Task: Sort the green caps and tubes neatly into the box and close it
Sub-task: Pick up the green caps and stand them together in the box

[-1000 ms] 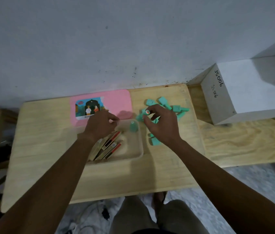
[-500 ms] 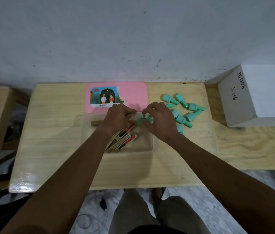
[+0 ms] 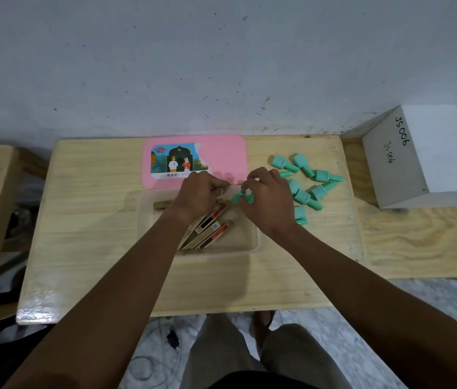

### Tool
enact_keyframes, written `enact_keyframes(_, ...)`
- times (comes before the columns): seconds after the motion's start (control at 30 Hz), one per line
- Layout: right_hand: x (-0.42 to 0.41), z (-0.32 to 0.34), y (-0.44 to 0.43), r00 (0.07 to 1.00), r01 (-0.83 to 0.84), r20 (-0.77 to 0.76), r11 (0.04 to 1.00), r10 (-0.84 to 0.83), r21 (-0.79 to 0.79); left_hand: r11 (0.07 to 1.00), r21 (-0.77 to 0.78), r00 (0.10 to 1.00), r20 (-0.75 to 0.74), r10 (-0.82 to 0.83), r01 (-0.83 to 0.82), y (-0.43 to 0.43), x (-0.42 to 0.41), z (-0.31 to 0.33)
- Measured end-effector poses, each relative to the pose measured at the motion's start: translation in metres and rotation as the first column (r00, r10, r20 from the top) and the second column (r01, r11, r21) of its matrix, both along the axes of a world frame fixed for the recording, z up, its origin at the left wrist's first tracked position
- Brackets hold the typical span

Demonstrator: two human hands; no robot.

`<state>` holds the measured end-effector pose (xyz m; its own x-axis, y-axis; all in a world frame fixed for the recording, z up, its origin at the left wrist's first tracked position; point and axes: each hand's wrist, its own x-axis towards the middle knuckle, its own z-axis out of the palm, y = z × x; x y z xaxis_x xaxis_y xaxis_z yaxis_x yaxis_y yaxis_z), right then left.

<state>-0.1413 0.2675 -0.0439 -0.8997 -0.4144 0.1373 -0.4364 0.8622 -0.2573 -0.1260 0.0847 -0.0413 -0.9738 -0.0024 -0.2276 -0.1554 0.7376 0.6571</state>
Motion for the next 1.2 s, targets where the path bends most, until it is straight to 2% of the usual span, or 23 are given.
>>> enact_keyframes(0.3, 0.003, -0.006, 0.002, 1.0, 0.013, 0.013, 0.999, -0.014, 0.036, 1.0, 0.002, 1.0, 0.015, 0.011, -0.011, 0.001, -0.001, -0.001)
enact_keyframes(0.5, -0.002, 0.0, 0.012, 0.999, 0.03, 0.035, 0.999, -0.029, -0.027, 0.999, -0.049, 0.999, 0.04, -0.006, 0.008, 0.004, 0.003, 0.004)
enact_keyframes(0.57, -0.005, 0.002, 0.024, 0.993, 0.109, 0.057, 0.987, -0.103, -0.119, 0.997, -0.079, 0.999, 0.044, -0.004, 0.007, 0.012, 0.003, 0.012)
enact_keyframes(0.67, -0.011, 0.003, 0.051, 0.942, 0.332, 0.153, 0.905, -0.3, -0.265, 0.997, -0.08, 1.0, 0.029, 0.007, -0.005, 0.034, -0.009, 0.023)
enact_keyframes(0.73, -0.015, 0.0, 0.071, 0.884, 0.449, 0.25, 0.866, -0.395, -0.221, 0.995, -0.098, 1.0, 0.01, -0.018, 0.019, 0.056, -0.022, 0.027)
enact_keyframes(0.83, -0.02, -0.008, 0.101, 0.824, 0.519, 0.334, 0.845, -0.457, -0.126, 0.981, -0.174, 0.996, -0.017, -0.093, 0.089, 0.094, -0.041, 0.029)
enact_keyframes(0.9, -0.021, -0.012, 0.119, 0.793, 0.55, 0.363, 0.832, -0.489, -0.081, 0.953, -0.258, 0.986, -0.008, -0.167, 0.159, 0.118, -0.05, 0.028)
enact_keyframes(1.0, -0.02, -0.019, 0.138, 0.78, 0.54, 0.387, 0.841, -0.492, -0.019, 0.86, -0.422, 0.955, 0.067, -0.287, 0.288, 0.147, -0.058, 0.017)
enact_keyframes(1.1, -0.017, -0.027, 0.148, 0.786, 0.517, 0.389, 0.856, -0.48, 0.011, 0.745, -0.562, 0.932, 0.169, -0.321, 0.359, 0.159, -0.062, 0.004)
enact_keyframes(1.2, -0.014, -0.036, 0.153, 0.81, 0.472, 0.386, 0.882, -0.443, 0.022, 0.675, -0.644, 0.93, 0.188, -0.317, 0.36, 0.16, -0.065, -0.002)
